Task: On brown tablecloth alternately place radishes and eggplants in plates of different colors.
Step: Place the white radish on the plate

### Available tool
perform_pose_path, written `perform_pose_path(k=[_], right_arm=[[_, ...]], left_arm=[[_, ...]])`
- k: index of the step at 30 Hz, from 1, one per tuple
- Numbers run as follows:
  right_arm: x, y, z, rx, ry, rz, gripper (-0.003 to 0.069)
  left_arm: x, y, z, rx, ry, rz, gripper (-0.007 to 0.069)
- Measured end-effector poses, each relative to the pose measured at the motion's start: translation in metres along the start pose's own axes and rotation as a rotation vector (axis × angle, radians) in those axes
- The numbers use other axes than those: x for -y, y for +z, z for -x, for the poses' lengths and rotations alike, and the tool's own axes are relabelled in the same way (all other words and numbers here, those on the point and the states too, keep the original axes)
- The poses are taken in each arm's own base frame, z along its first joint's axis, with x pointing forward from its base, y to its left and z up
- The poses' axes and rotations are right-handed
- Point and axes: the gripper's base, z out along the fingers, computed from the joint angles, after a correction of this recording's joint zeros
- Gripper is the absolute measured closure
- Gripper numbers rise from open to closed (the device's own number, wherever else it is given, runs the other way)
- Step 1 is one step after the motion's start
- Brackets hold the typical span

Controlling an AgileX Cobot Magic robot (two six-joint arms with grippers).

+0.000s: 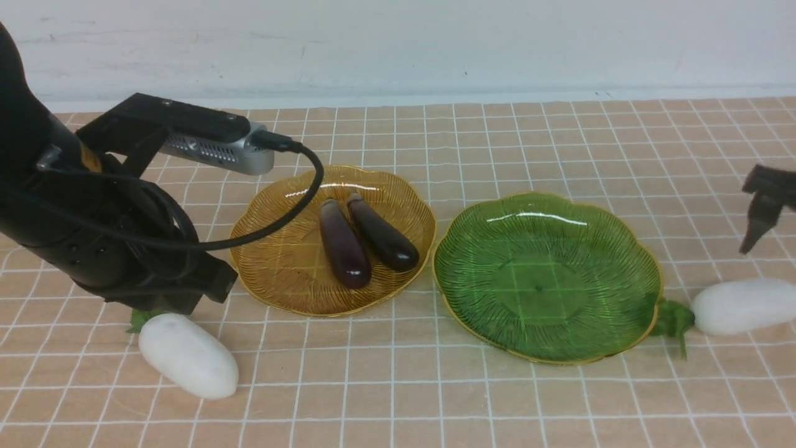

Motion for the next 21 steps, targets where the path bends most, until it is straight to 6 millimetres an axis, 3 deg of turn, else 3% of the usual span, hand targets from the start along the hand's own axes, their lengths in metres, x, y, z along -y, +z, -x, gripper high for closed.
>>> perform_pose_path(k=[4, 16, 19, 20, 21], right_arm=[[-0.004, 0.024, 0.002, -0.065, 0.075, 0.004, -0.0029], [-0.007, 0.071, 0.007, -0.122, 0.133, -0.023, -0.0008], [-0.007, 0.077, 0.009, -0.124, 0.112, -0.024, 0.0078], [-0.011, 0.071, 0.015, -0.109, 0.056, -0.02, 0.0183], [-0.012, 0.067, 0.018, -0.1, 0.033, -0.024, 0.0181]], left_arm=[[0.0, 0.0, 0.0, 0.0, 0.002, 0.0, 0.0627], [0.0, 0.0, 0.0, -0.004, 0.022, 0.0, 0.0627], [0.0, 0.0, 0.0, -0.005, 0.029, 0.0, 0.0627], [0.0, 0.0, -0.001, -0.006, 0.032, 0.001, 0.0627], [0.0, 0.0, -0.001, -0.006, 0.033, 0.001, 0.0627]])
